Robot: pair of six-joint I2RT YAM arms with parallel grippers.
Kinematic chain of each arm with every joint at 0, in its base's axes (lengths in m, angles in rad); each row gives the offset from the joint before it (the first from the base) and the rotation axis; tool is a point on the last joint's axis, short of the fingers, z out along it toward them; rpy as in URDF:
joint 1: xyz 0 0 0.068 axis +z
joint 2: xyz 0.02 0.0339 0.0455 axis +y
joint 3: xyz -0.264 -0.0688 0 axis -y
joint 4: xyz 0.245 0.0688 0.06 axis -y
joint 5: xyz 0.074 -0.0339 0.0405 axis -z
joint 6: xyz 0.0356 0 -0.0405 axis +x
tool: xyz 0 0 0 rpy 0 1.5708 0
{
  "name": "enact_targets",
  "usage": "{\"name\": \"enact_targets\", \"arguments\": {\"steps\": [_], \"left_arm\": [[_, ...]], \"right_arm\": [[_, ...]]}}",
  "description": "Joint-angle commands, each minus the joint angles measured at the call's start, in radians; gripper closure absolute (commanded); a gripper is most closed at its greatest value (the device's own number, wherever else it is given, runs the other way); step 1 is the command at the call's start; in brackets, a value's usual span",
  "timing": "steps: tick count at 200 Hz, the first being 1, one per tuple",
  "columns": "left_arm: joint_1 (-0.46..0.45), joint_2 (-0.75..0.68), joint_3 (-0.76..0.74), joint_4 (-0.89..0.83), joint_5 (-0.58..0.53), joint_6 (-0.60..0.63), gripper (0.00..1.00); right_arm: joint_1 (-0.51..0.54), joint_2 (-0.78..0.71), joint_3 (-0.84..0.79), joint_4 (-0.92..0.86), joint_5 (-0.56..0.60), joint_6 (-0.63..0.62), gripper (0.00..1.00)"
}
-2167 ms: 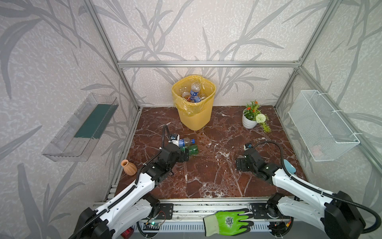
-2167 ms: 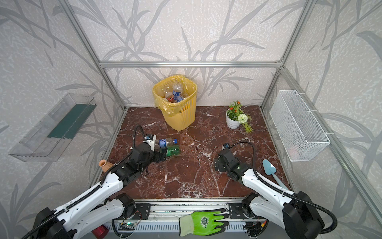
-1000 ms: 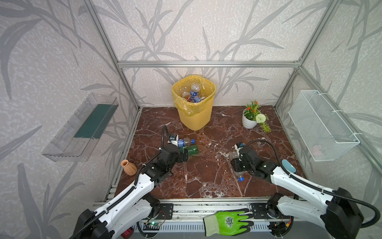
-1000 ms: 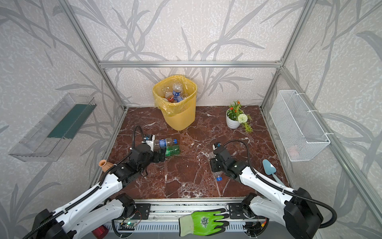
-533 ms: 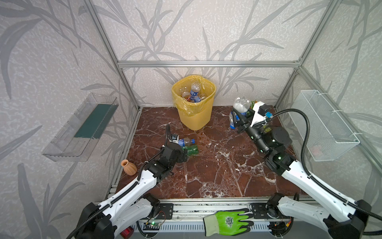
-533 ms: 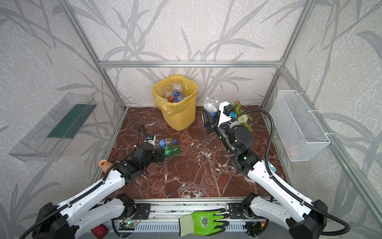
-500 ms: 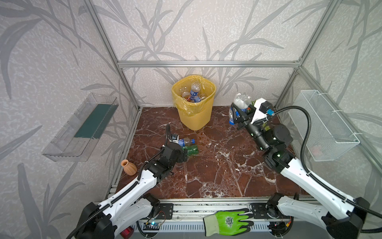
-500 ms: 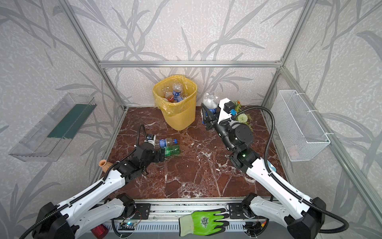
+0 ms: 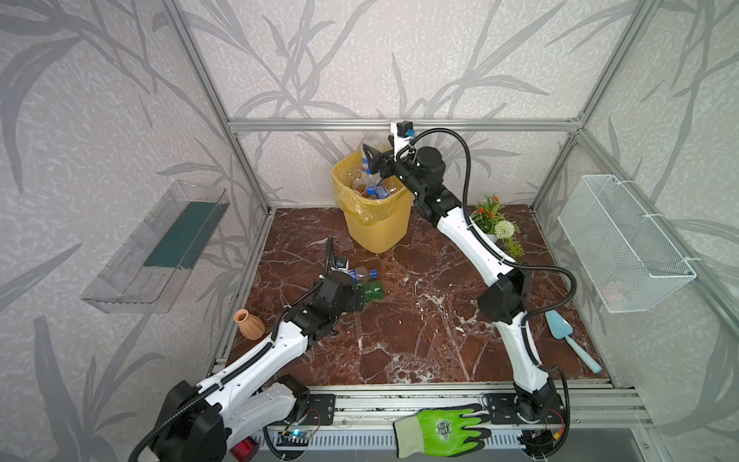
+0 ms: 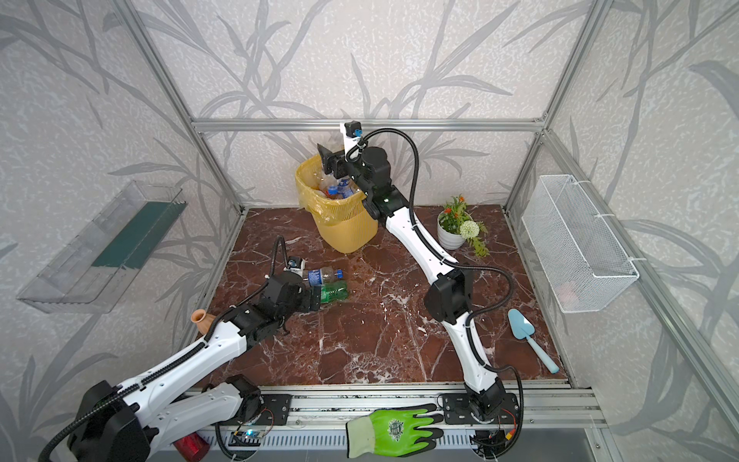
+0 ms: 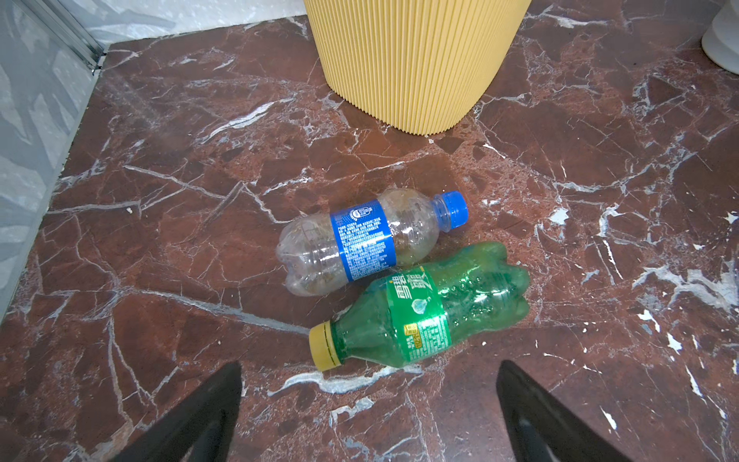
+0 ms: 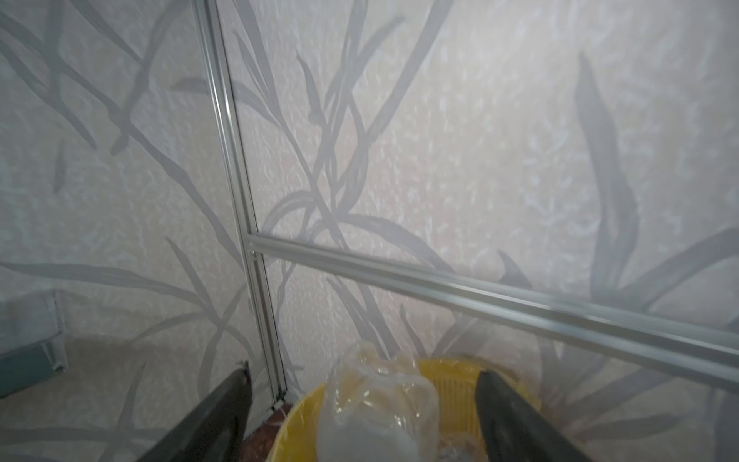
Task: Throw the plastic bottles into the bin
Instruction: 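Carry the blue-labelled bottle over the bin and release it with the right gripper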
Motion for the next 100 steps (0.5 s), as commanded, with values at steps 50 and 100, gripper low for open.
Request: {"name": "enact_targets", "arguments": {"steps": [50, 100], "left_arm": [[-0.008, -0.038, 0.022, -0.059, 0.006, 0.077, 0.01], [-0.032, 0.093, 0.082, -0.108, 0.072, 0.159, 0.07]], "right_arm": [[-0.003, -0.199, 0.065, -0.410, 0.005, -0.110, 0.04], [-0.015, -0.800, -1.199, 0.536, 0.036, -0.032, 0.01]]}}
